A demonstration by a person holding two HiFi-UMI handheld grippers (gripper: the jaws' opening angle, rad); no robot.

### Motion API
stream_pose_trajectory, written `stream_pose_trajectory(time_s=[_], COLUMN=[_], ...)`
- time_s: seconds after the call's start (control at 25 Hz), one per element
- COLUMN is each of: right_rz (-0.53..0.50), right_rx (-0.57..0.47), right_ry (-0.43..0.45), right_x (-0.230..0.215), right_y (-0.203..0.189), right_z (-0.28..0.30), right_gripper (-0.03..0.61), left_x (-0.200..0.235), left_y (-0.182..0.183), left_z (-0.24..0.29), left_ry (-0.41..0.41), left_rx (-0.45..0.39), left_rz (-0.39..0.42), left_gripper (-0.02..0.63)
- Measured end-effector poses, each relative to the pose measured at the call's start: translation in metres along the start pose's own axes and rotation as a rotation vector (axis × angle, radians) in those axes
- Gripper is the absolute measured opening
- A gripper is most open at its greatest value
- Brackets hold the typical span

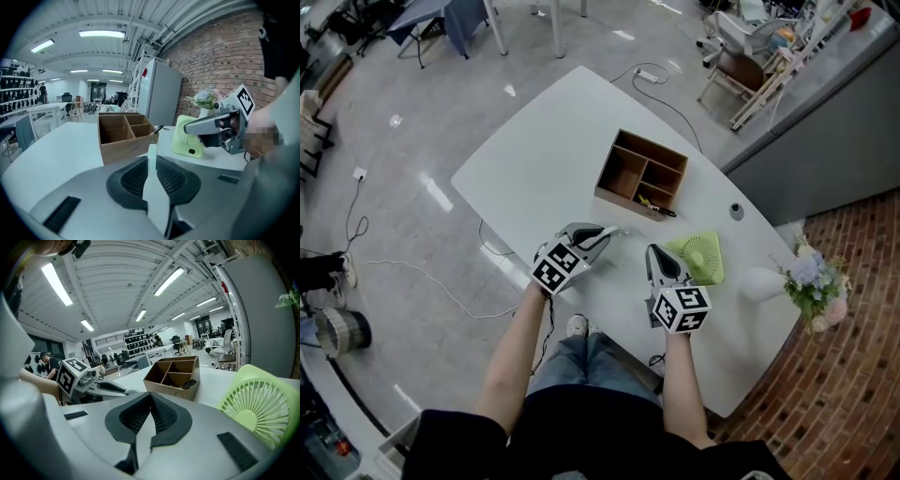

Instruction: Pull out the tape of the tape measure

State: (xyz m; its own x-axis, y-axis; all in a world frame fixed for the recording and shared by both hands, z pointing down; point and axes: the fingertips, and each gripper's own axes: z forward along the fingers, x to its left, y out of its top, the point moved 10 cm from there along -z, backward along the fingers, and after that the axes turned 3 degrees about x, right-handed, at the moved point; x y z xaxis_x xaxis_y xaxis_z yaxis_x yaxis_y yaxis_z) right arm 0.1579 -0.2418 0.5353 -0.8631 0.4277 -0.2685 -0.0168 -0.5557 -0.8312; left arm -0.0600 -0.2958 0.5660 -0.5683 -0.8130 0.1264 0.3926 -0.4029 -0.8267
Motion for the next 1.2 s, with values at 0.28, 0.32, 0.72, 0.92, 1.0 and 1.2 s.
stream_pose_trajectory(time_s=[0.28, 0.32, 0.72, 0.92, 1.0, 1.2], right_rz=[-0.065, -0.070, -0.114, -0.117, -0.123, -0.155], right_rx=[0.061, 0.062, 0.037, 0.021, 0.021, 0.006], right_ry=[0.117, 0.126, 0.144, 0.162, 0.165, 0.151], right_x=[0.032, 0.035, 0.049, 0.054, 0.057, 0.061], right_y=[-0.005, -0.006, -0.011, -0.011, -0.010, -0.010], right_z=[-0.002, -0.004, -0.029, -0.036, -0.035, -0.040], right_gripper=[0.052, 0.054, 0.054, 0.054, 0.054, 0.008], left_x=[-0.041, -0.047, -0.077, -0.084, -0.087, -0.089], left_y=[0.029, 0.031, 0.036, 0.035, 0.036, 0.034], left_z=[-0.036, -0.040, -0.065, -0.072, -0.073, -0.077], left_ry=[-0.060, -0.069, -0.089, -0.084, -0.084, -0.098], left_rx=[-0.103, -0.109, -0.143, -0.142, -0.141, -0.149], left_rz=[0.092, 0.105, 0.139, 0.146, 0.150, 0.146], left_gripper=[0.071, 0.071, 0.070, 0.070, 0.071, 0.069])
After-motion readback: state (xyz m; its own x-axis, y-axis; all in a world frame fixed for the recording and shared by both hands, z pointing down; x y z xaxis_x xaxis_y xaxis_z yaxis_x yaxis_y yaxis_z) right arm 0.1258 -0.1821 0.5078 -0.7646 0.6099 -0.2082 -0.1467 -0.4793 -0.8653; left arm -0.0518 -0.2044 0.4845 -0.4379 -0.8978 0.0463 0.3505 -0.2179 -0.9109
